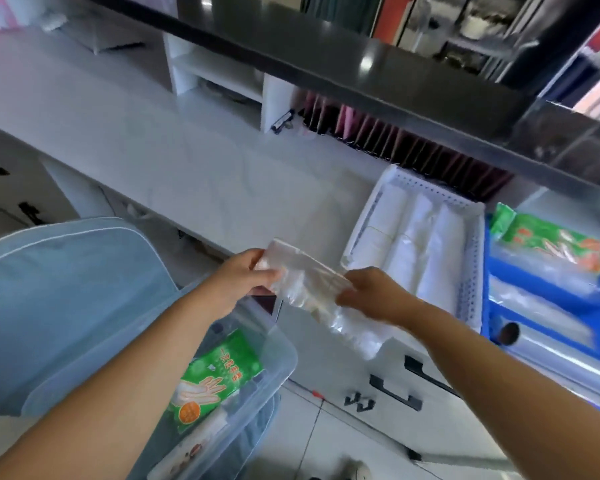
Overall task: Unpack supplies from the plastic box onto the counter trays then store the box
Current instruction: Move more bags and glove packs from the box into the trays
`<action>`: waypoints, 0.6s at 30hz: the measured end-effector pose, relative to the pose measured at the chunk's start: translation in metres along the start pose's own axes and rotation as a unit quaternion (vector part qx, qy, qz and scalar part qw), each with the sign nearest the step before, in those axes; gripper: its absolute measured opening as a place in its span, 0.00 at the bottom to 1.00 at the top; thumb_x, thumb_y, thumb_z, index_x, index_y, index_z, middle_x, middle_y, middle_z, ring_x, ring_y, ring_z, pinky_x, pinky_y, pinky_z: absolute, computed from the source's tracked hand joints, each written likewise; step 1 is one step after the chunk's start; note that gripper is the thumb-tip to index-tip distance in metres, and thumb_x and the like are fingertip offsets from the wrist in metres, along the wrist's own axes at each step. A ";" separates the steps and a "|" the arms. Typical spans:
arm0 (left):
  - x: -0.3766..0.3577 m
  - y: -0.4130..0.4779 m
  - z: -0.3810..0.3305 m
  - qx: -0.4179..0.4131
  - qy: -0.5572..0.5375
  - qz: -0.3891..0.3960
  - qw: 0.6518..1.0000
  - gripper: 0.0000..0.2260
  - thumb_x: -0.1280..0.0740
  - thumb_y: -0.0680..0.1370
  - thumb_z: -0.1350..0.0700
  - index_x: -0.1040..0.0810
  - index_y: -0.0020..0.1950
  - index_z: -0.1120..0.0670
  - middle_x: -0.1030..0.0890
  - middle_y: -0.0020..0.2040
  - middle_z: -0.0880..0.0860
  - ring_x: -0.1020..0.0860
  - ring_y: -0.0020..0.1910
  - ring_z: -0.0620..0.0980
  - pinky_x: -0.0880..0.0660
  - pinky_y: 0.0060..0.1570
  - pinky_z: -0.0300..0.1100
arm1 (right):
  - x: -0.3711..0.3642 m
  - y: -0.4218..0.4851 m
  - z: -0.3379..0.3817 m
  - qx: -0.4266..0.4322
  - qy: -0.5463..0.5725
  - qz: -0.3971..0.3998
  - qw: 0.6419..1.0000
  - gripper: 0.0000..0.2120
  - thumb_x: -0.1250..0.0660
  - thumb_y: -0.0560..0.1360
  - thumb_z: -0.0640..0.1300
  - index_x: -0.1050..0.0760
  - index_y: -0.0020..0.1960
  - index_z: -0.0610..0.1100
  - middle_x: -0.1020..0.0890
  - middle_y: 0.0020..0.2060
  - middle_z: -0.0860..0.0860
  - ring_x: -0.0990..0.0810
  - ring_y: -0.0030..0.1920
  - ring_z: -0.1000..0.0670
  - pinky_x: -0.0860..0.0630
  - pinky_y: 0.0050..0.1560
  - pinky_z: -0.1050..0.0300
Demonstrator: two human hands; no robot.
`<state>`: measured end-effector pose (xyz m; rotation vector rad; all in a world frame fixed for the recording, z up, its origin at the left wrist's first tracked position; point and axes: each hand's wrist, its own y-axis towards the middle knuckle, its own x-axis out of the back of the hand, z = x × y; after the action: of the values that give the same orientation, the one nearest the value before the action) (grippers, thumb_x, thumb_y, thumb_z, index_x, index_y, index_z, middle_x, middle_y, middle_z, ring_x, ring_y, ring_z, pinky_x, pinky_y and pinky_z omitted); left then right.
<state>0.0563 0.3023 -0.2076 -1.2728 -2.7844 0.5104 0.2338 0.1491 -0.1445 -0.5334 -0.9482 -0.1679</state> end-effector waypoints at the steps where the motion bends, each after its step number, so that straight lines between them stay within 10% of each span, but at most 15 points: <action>1: -0.018 0.006 -0.004 0.004 -0.032 0.014 0.999 0.08 0.33 0.74 0.66 0.22 0.47 0.53 0.16 0.39 0.49 0.18 0.37 0.45 0.21 0.34 0.39 | 0.010 -0.007 -0.012 -0.013 0.026 -0.012 1.000 0.09 0.32 0.71 0.44 0.28 0.33 0.47 0.27 0.29 0.52 0.28 0.31 0.52 0.34 0.31 0.60; 13: -0.235 0.071 -0.070 -0.073 0.014 0.025 0.997 0.04 0.31 0.74 0.61 0.20 0.39 0.55 0.19 0.34 0.51 0.21 0.31 0.45 0.24 0.28 0.35 | 0.121 -0.078 -0.176 -0.055 0.218 -0.098 0.969 0.07 0.28 0.67 0.40 0.22 0.35 0.50 0.21 0.29 0.56 0.24 0.26 0.63 0.30 0.25 0.74; 18: -0.333 0.097 -0.074 -0.086 0.020 0.012 0.996 0.08 0.32 0.75 0.58 0.25 0.52 0.57 0.18 0.42 0.55 0.18 0.35 0.47 0.20 0.35 0.40 | 0.174 -0.101 -0.261 -0.075 0.172 -0.130 0.973 0.09 0.29 0.68 0.37 0.24 0.34 0.49 0.23 0.30 0.52 0.25 0.32 0.55 0.29 0.33 0.63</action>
<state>0.3600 0.1352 -0.1343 -1.3338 -2.8350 0.2461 0.4882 -0.0532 -0.0888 -0.4974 -0.6649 -0.5554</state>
